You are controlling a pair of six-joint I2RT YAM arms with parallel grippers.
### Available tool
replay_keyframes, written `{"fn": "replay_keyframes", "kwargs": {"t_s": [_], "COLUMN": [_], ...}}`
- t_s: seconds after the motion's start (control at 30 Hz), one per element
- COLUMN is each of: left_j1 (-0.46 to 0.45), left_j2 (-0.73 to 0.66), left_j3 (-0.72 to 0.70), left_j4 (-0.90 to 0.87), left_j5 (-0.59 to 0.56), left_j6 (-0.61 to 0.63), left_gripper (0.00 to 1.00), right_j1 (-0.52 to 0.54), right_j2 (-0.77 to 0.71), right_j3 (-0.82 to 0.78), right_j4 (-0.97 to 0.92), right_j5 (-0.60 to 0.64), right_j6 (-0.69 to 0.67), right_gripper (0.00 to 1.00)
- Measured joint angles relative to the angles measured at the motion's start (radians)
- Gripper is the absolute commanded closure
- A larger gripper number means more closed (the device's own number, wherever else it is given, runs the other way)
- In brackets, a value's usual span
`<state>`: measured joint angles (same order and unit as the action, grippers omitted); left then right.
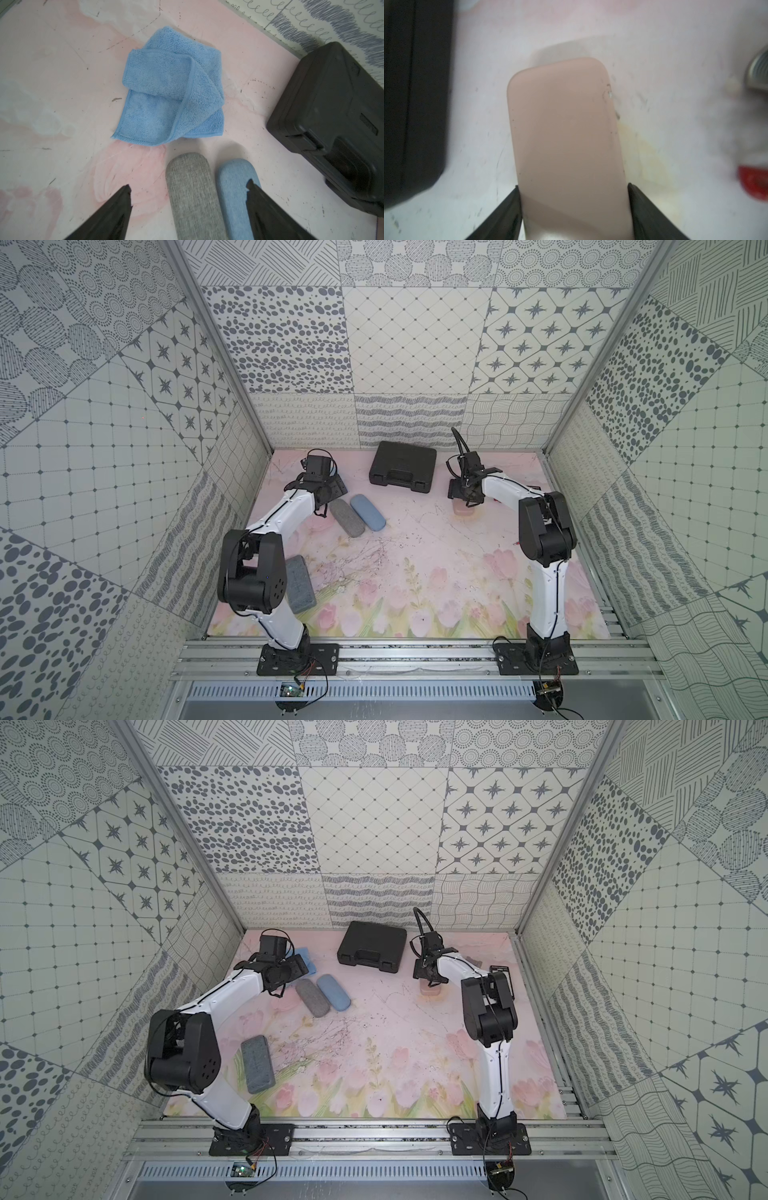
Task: Wipe the eyeglass case
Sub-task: Move the eyeglass case from the center of the board, then pick up the cleaning item at the center of the board.
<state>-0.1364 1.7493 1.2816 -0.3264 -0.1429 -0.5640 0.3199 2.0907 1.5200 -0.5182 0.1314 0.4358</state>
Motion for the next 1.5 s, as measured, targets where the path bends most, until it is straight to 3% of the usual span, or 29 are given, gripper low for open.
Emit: {"fn": "replay_keyframes", "kwargs": {"t_s": [0.17, 0.3, 0.5, 0.63, 0.73, 0.83, 0.97, 1.17, 1.3, 1.4, 1.5], "left_j1": [0.029, 0.052, 0.062, 0.065, 0.067, 0.077, 0.091, 0.099, 0.089, 0.047, -0.050], "left_j2": [0.148, 0.252, 0.388, 0.449, 0.480, 0.493, 0.488, 0.373, 0.220, 0.101, 0.011], "left_j3": [0.134, 0.237, 0.375, 0.428, 0.464, 0.480, 0.477, 0.426, 0.357, 0.309, 0.285], "left_j4": [-0.006, -0.016, -0.077, -0.127, -0.162, -0.184, -0.198, -0.228, -0.227, -0.229, -0.228], "left_j5": [0.005, 0.008, 0.001, 0.003, 0.011, 0.035, 0.058, 0.069, 0.082, 0.087, 0.103], "left_j6": [0.021, 0.044, 0.087, 0.107, 0.118, 0.121, 0.119, 0.116, 0.105, 0.099, 0.091], "left_gripper": [0.11, 0.13, 0.27, 0.38, 0.63, 0.86, 1.00, 1.00, 1.00, 1.00, 1.00], "right_j1": [0.133, 0.271, 0.410, 0.414, 0.411, 0.411, 0.409, 0.373, 0.326, 0.275, 0.204], "right_j2": [-0.207, -0.311, -0.349, -0.349, -0.348, -0.355, -0.410, -0.532, -0.588, -0.623, -0.661], "right_j3": [-0.291, -0.424, -0.469, -0.463, -0.446, -0.424, -0.419, -0.417, -0.425, -0.449, -0.481], "right_j4": [0.031, 0.032, 0.040, 0.035, 0.009, -0.019, -0.045, -0.074, -0.080, -0.084, -0.097], "right_j5": [0.004, 0.009, 0.007, -0.006, -0.024, -0.033, -0.033, -0.019, -0.014, -0.017, -0.028], "right_j6": [0.141, 0.263, 0.376, 0.384, 0.372, 0.348, 0.317, 0.285, 0.265, 0.251, 0.233], "right_gripper": [0.47, 0.42, 0.33, 0.18, 0.04, 0.02, 0.02, 0.04, 0.05, 0.06, 0.08]}}
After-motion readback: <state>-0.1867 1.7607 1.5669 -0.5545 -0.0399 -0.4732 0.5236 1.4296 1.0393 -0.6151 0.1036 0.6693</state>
